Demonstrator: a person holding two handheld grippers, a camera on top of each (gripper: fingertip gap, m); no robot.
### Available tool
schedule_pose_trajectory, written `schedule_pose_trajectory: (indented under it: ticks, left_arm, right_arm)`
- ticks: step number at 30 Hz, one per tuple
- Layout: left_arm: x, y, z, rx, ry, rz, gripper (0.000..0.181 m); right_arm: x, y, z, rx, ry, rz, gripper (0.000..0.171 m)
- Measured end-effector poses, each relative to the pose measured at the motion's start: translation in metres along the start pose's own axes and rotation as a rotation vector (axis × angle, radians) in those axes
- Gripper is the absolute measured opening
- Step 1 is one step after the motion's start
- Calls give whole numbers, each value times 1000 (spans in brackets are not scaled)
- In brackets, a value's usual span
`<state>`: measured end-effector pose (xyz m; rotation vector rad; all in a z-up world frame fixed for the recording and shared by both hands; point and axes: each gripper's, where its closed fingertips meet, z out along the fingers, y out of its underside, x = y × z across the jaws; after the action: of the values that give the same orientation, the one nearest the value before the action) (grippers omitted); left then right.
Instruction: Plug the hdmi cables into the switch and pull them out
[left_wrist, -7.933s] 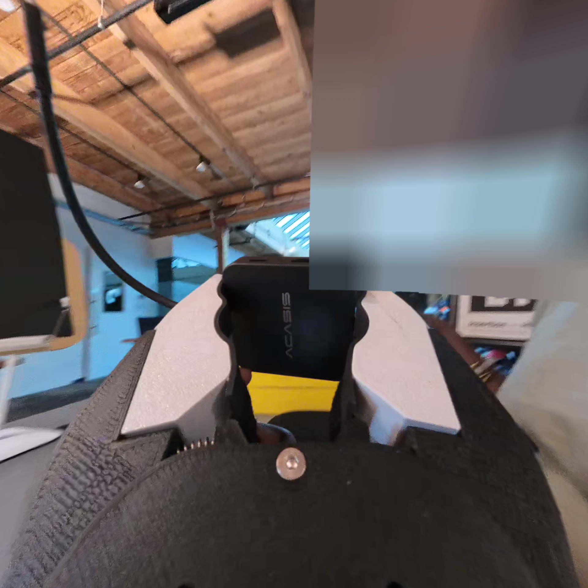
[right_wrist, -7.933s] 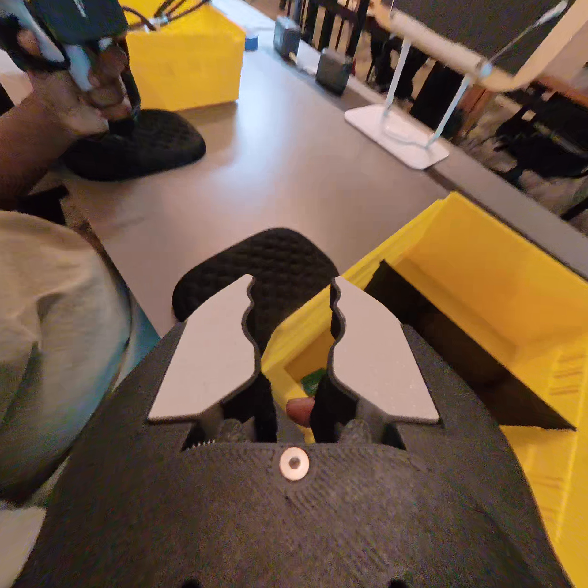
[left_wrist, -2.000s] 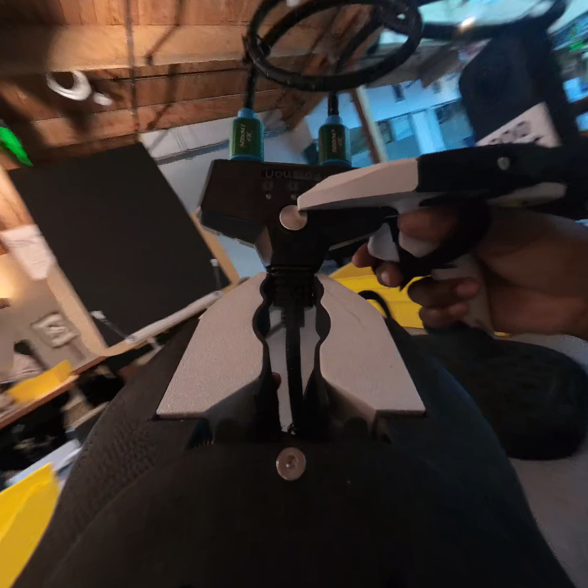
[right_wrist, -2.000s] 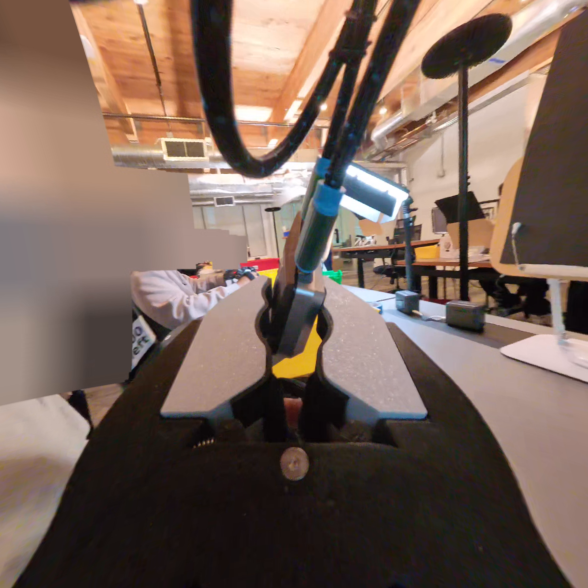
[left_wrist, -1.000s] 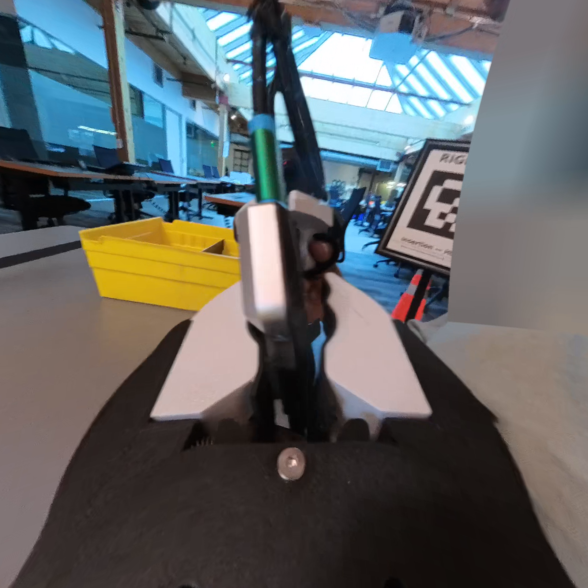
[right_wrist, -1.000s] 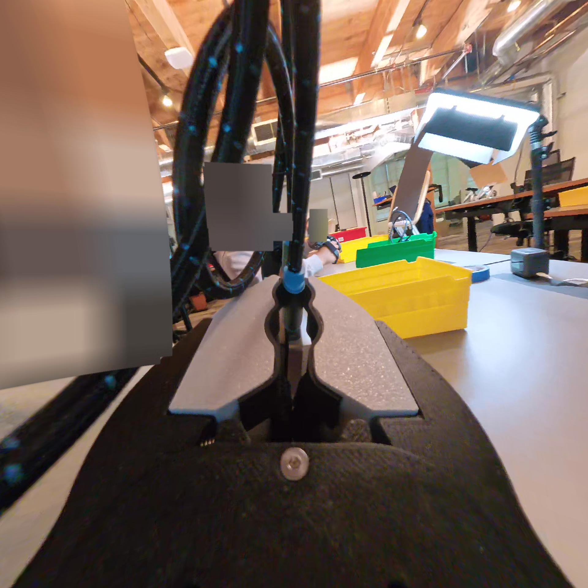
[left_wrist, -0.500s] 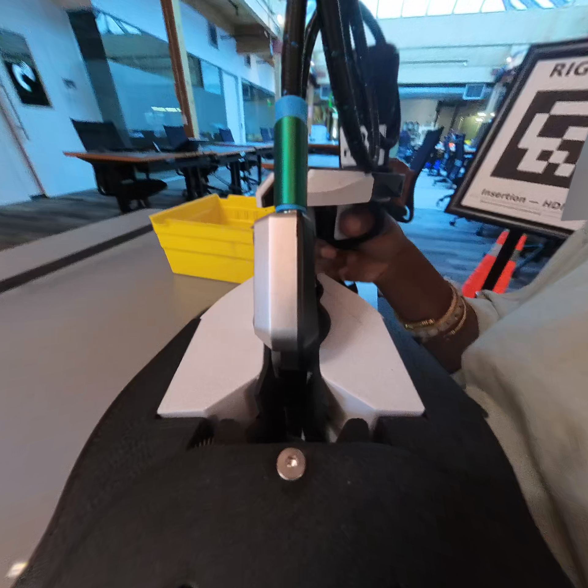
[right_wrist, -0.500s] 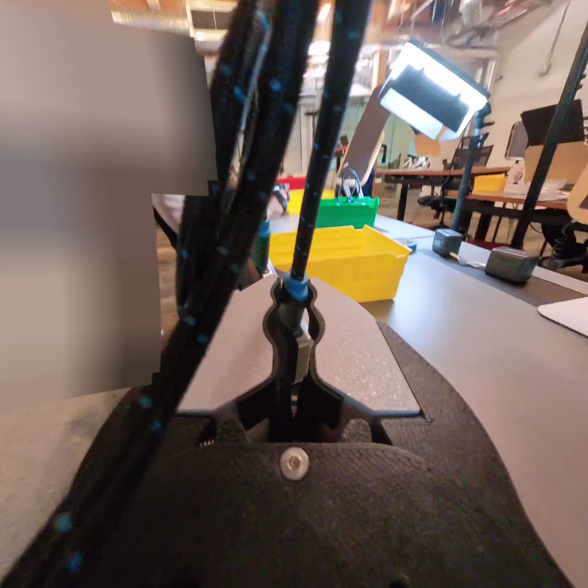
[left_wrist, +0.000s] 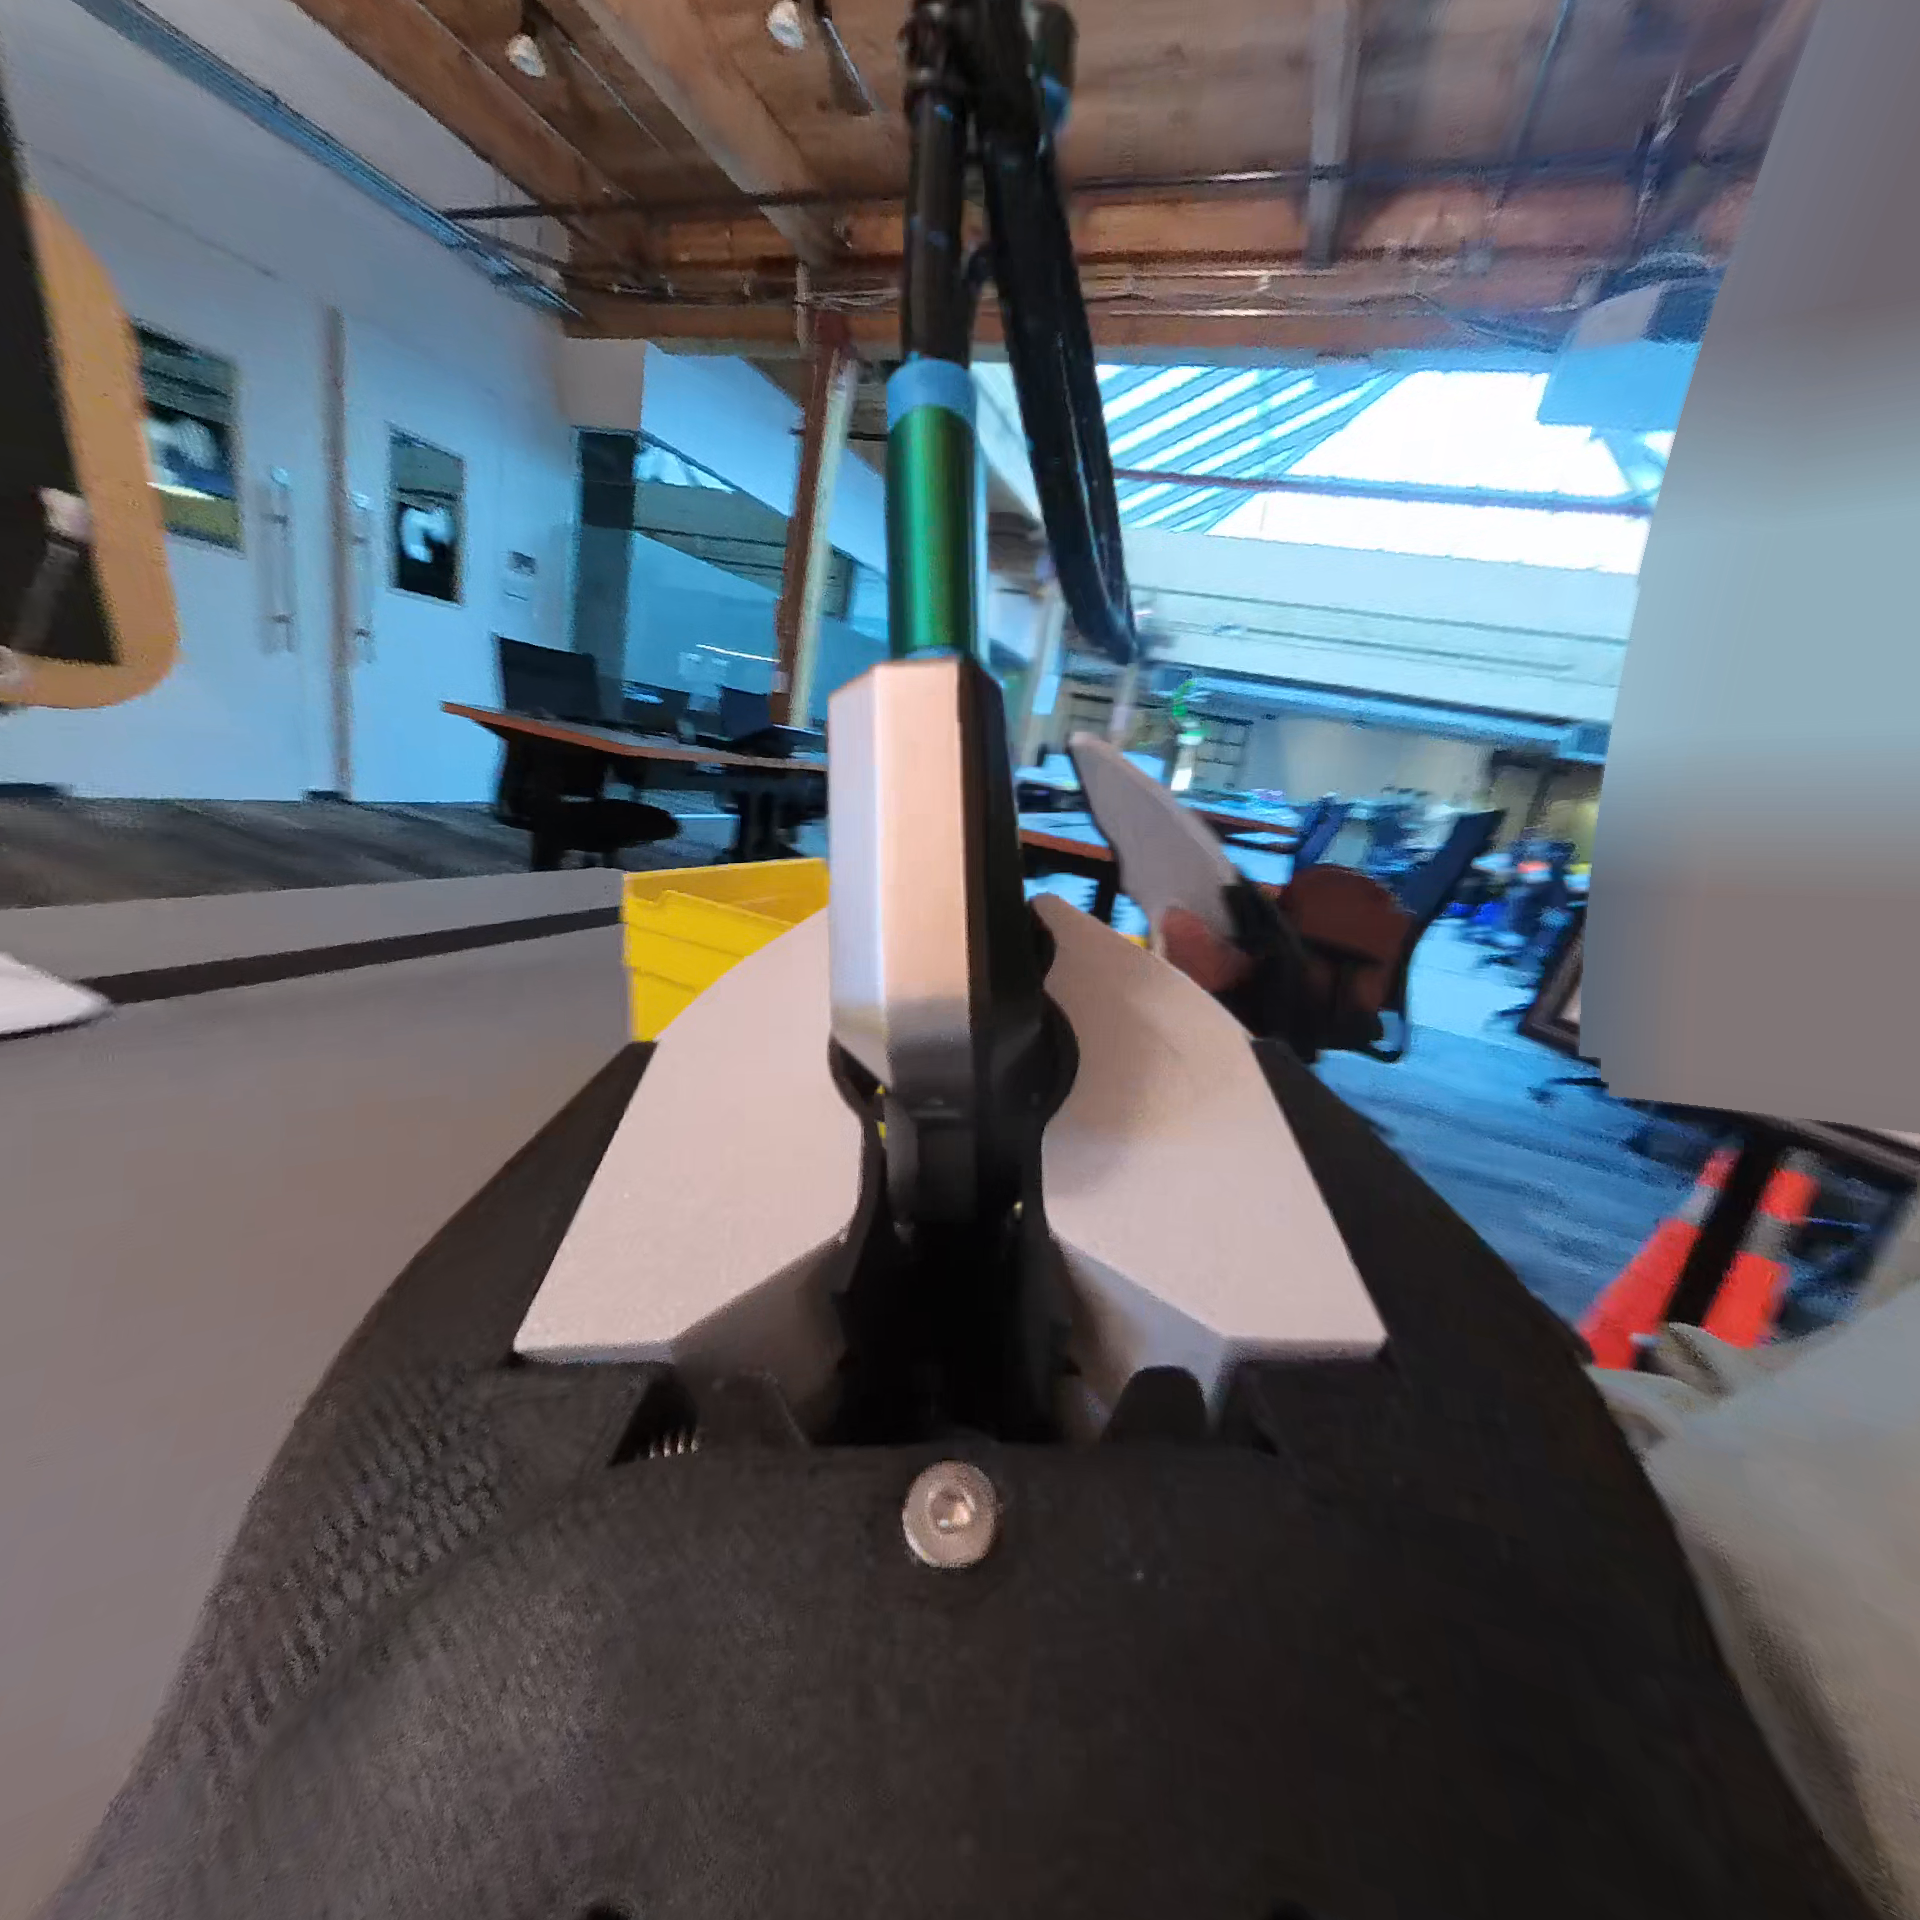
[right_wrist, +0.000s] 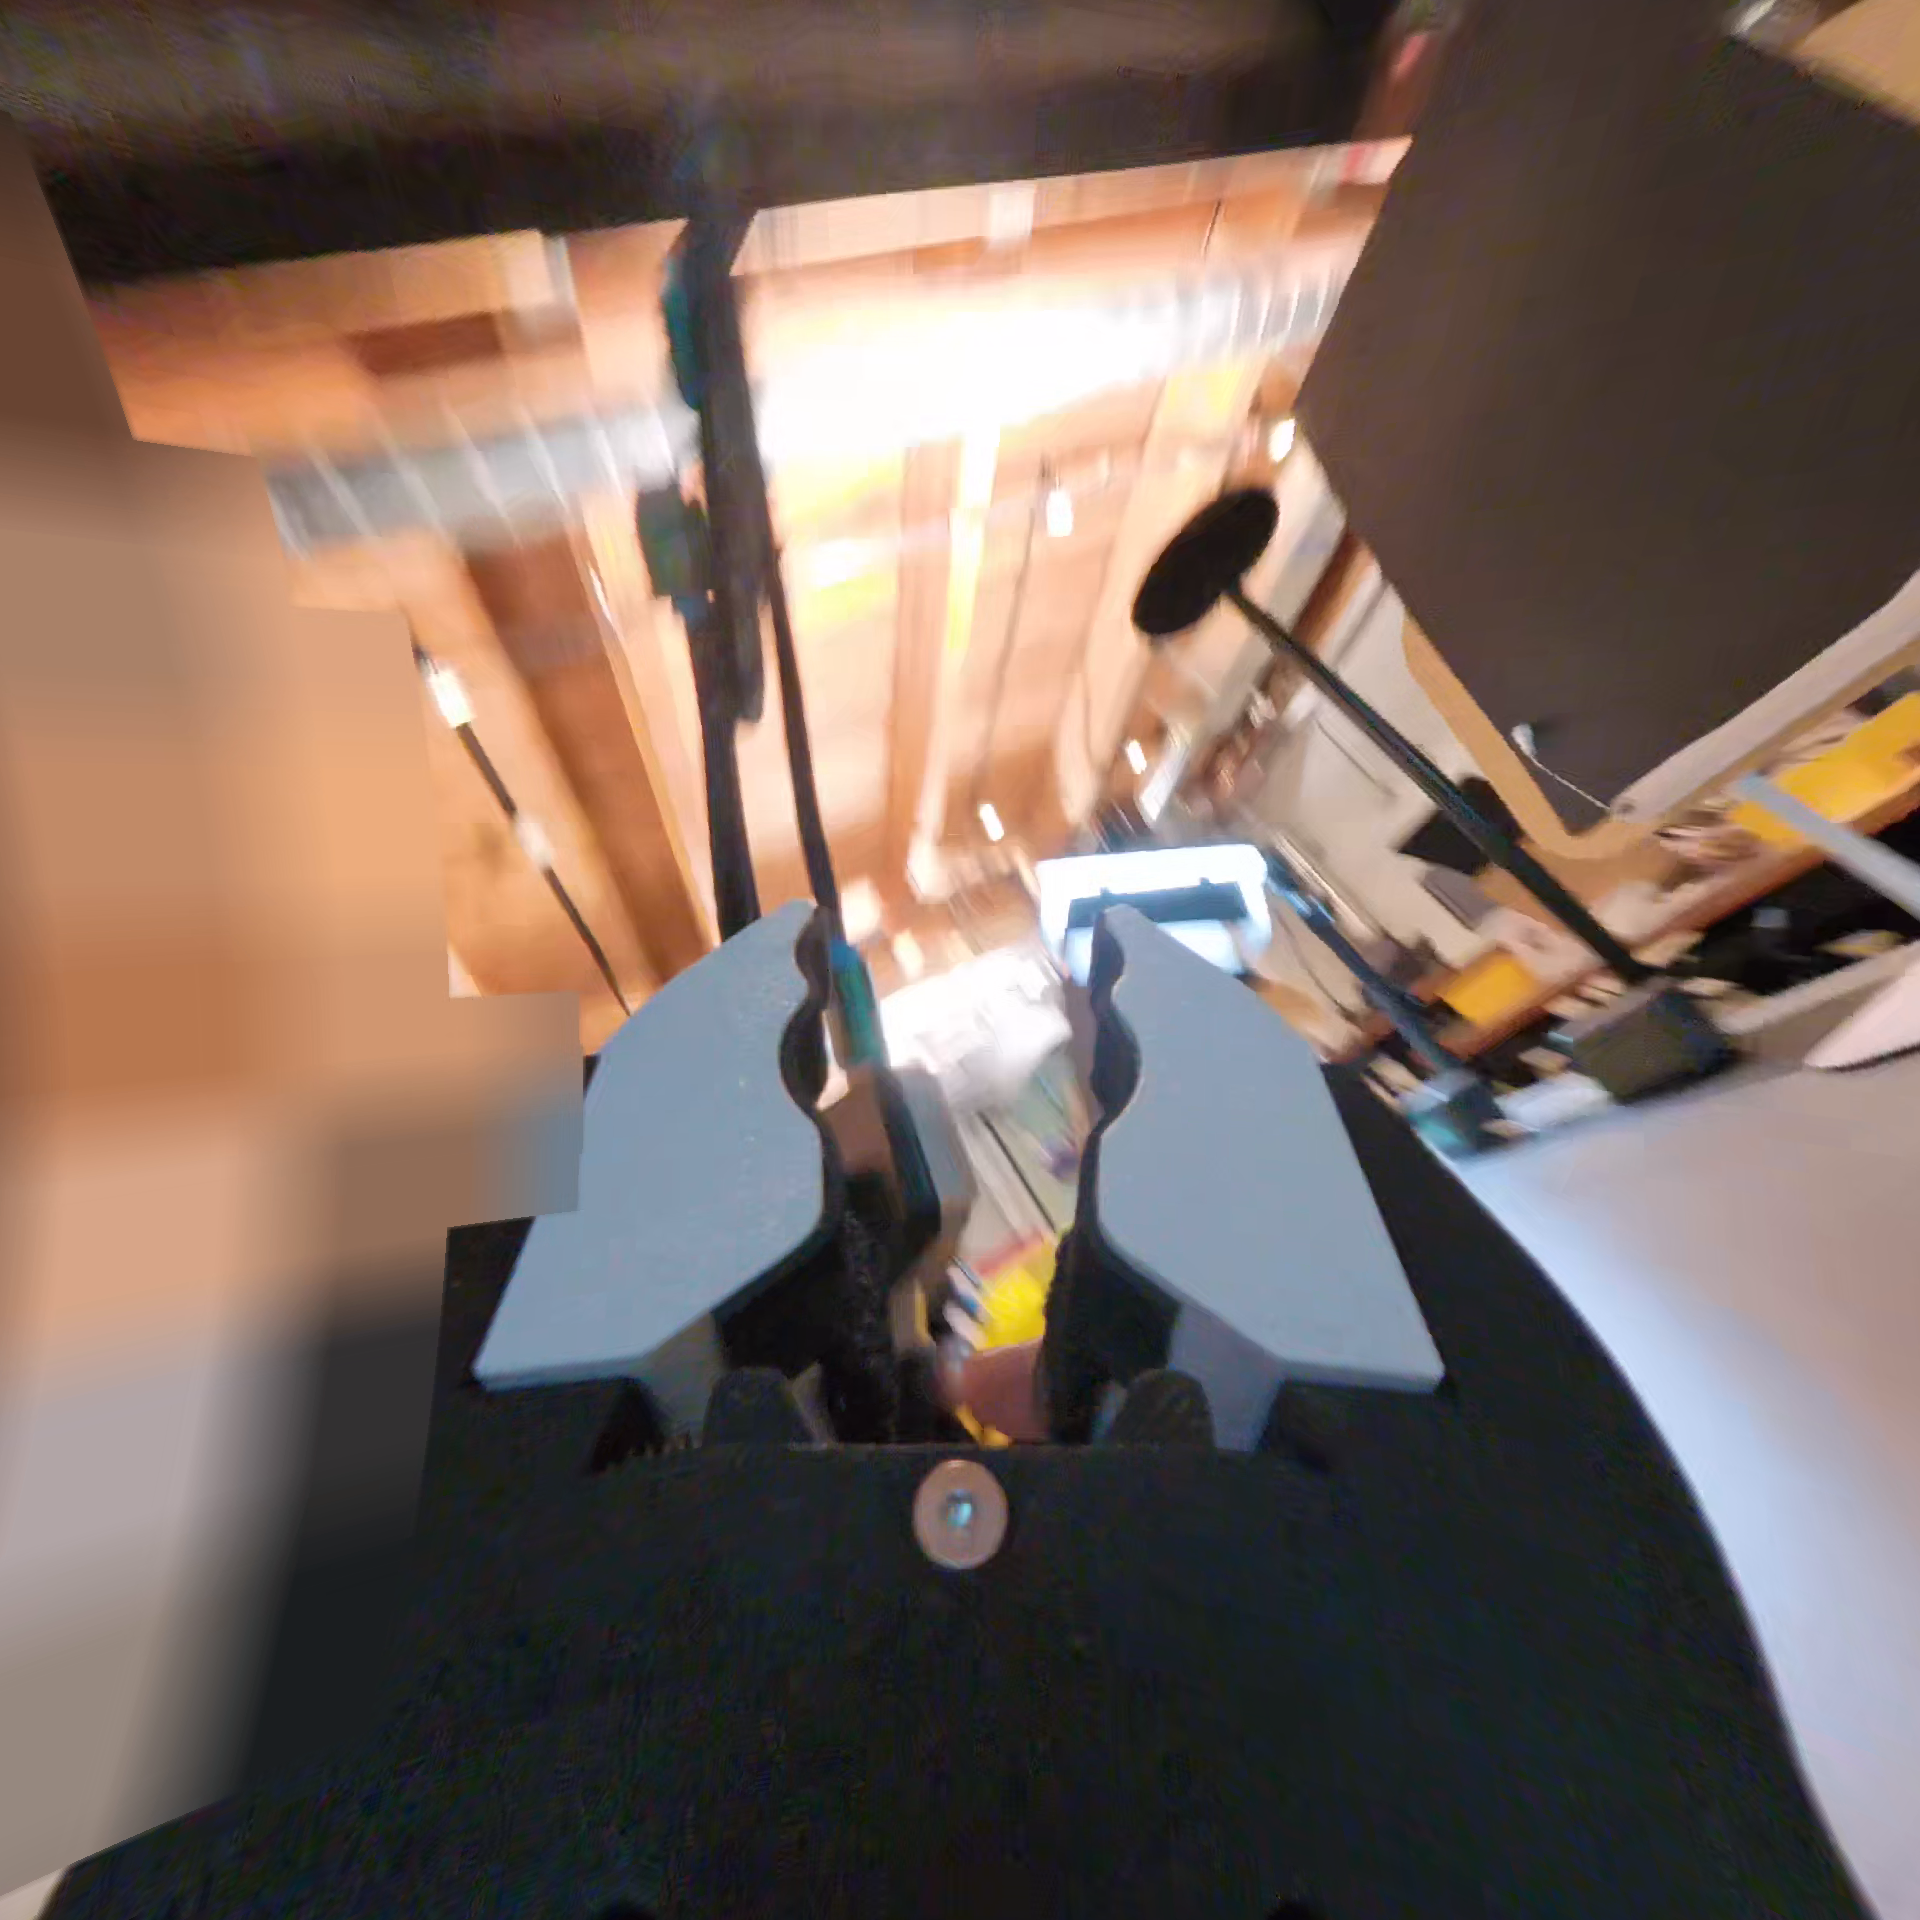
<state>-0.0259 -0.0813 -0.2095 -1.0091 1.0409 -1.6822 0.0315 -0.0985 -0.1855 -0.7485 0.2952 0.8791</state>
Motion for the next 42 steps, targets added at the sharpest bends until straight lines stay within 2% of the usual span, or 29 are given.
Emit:
schedule_pose_trajectory:
  ticks: [2,4,7,8,11,17,19,20,21,25,27,30,32,35,38,42]
  left_arm:
    - [-10,0,-2,-19,-92,102,22]
    - [-14,5,0,-61,-168,239,22]
    - [-8,16,6,-103,-207,385,22]
    - [-10,19,7,-124,-231,406,22]
    - [-18,27,7,-223,-280,516,23]
    - [-22,31,6,-255,-269,437,22]
    - [-22,35,6,-293,-264,431,23]
    - [-21,37,7,-309,-243,413,31]
    - [-20,38,8,-324,-220,379,30]
    - [-25,45,7,-374,-251,404,24]
    - [-29,47,5,-361,-245,364,23]
    - [-31,42,2,-344,-260,468,21]
    - [-31,47,4,-379,-275,486,23]
    - [-37,60,3,-426,-262,388,24]
    - [-39,57,-2,-411,-227,351,23]
    - [-34,63,3,-435,-216,296,25]
  right_arm:
    - [-5,23,9,-204,33,-289,47]
    - [-15,31,17,-282,63,-538,45]
    - [-9,38,26,-389,152,-745,30]
    - [-8,40,26,-423,146,-755,23]
    - [-6,40,24,-474,124,-710,21]
    - [-4,42,23,-446,109,-620,21]
    - [-1,42,21,-482,133,-768,22]
    - [-1,41,20,-509,135,-846,22]
    - [0,39,19,-540,132,-895,22]
    - [13,41,16,-593,119,-721,22]
    - [15,44,16,-588,145,-758,22]
    - [0,46,19,-576,88,-705,20]
    - [8,43,15,-608,57,-665,19]
    - [25,47,11,-626,114,-609,19]
    - [19,52,14,-569,119,-537,20]
    - [28,47,14,-672,81,-587,19]
